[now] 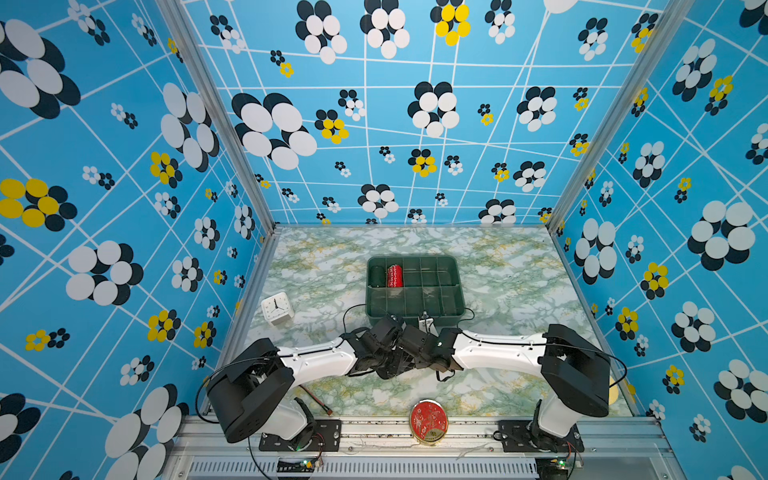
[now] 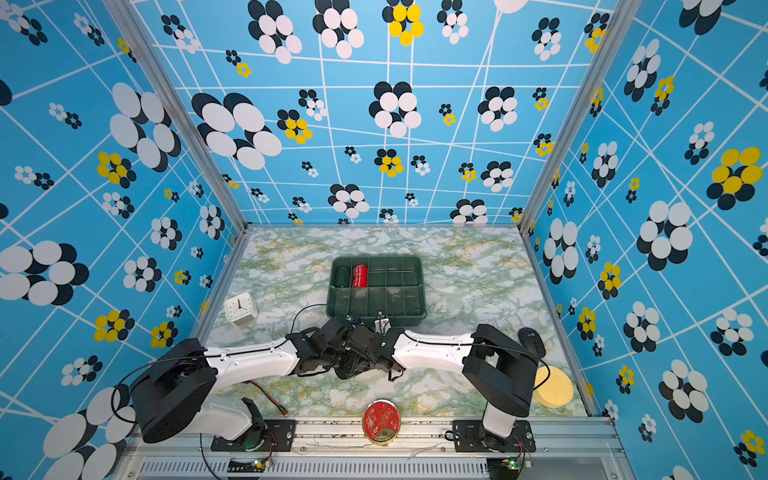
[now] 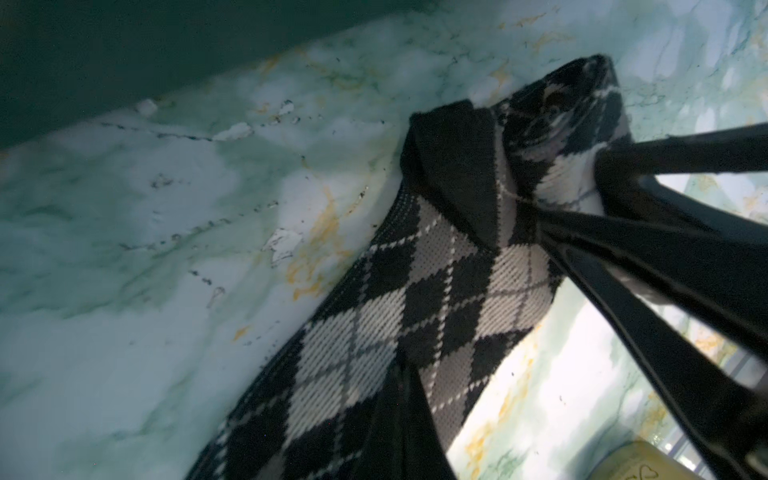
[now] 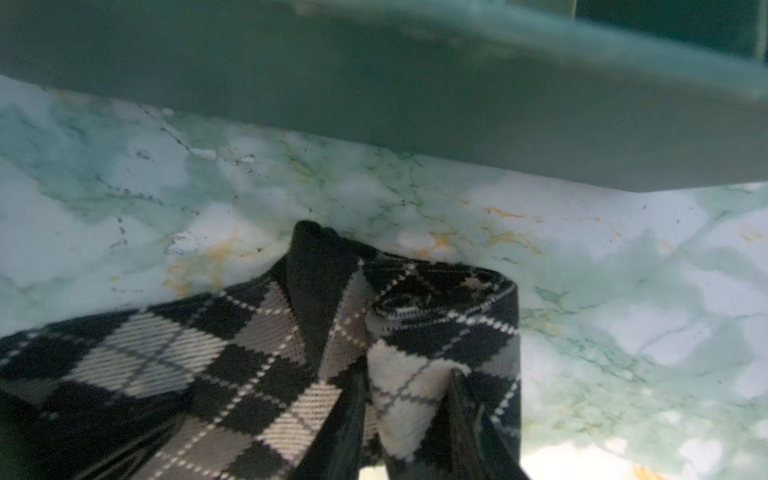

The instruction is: Roll the socks

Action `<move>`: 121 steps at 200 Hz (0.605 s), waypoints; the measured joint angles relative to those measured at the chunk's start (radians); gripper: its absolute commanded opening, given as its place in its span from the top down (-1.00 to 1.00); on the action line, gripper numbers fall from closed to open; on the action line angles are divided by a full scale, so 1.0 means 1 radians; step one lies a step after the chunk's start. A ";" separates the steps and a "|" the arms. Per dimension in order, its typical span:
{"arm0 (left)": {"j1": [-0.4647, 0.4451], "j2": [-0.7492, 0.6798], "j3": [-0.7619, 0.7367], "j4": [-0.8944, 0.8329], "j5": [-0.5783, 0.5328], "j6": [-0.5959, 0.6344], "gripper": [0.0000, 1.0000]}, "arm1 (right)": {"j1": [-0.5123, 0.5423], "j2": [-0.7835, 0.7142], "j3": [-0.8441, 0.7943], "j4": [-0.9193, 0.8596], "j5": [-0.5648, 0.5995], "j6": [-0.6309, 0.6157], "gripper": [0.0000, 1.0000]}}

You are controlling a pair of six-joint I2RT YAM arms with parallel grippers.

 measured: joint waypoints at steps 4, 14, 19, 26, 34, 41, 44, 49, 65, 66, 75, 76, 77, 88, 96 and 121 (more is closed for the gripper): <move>0.000 0.000 0.000 0.000 0.000 0.000 1.00 | -0.001 -0.003 -0.006 0.008 -0.003 0.001 0.27; 0.000 0.000 0.000 0.000 0.000 0.000 1.00 | -0.006 -0.016 -0.026 0.036 -0.015 0.002 0.27; 0.000 0.000 0.000 0.000 0.000 0.000 1.00 | -0.010 -0.023 -0.035 0.049 -0.023 0.003 0.27; 0.000 -0.001 0.000 0.000 0.000 0.000 1.00 | -0.016 -0.034 -0.048 0.068 -0.032 0.005 0.27; -0.001 -0.002 0.000 0.000 0.000 0.000 1.00 | -0.023 -0.045 -0.062 0.087 -0.042 0.006 0.27; -0.001 -0.002 0.000 -0.001 0.000 0.000 1.00 | -0.027 -0.055 -0.074 0.101 -0.052 0.010 0.27; -0.001 -0.002 0.000 -0.001 0.000 0.000 1.00 | -0.030 -0.058 -0.078 0.106 -0.055 0.010 0.26; -0.001 -0.003 0.000 -0.002 0.000 0.000 1.00 | -0.032 -0.064 -0.086 0.117 -0.060 0.013 0.24; -0.001 -0.005 0.000 -0.004 0.000 0.000 1.00 | -0.039 -0.079 -0.106 0.148 -0.077 0.023 0.19; -0.001 -0.006 0.000 -0.004 0.000 0.000 1.00 | -0.040 -0.080 -0.107 0.149 -0.078 0.023 0.19; -0.001 -0.008 0.000 -0.005 0.000 0.000 1.00 | -0.044 -0.089 -0.121 0.170 -0.089 0.025 0.18; -0.001 -0.008 0.000 -0.005 0.000 0.000 1.00 | -0.044 -0.090 -0.122 0.171 -0.089 0.026 0.18; -0.001 -0.008 0.000 -0.005 0.000 0.000 1.00 | -0.045 -0.091 -0.124 0.174 -0.090 0.025 0.18; -0.001 -0.010 0.000 -0.009 0.000 0.000 1.00 | -0.051 -0.103 -0.142 0.198 -0.103 0.028 0.18; -0.001 -0.010 0.000 -0.014 0.000 0.000 1.00 | -0.056 -0.114 -0.156 0.214 -0.113 0.029 0.18; -0.001 -0.010 0.000 -0.021 0.000 0.000 1.00 | -0.078 -0.150 -0.206 0.280 -0.151 0.040 0.18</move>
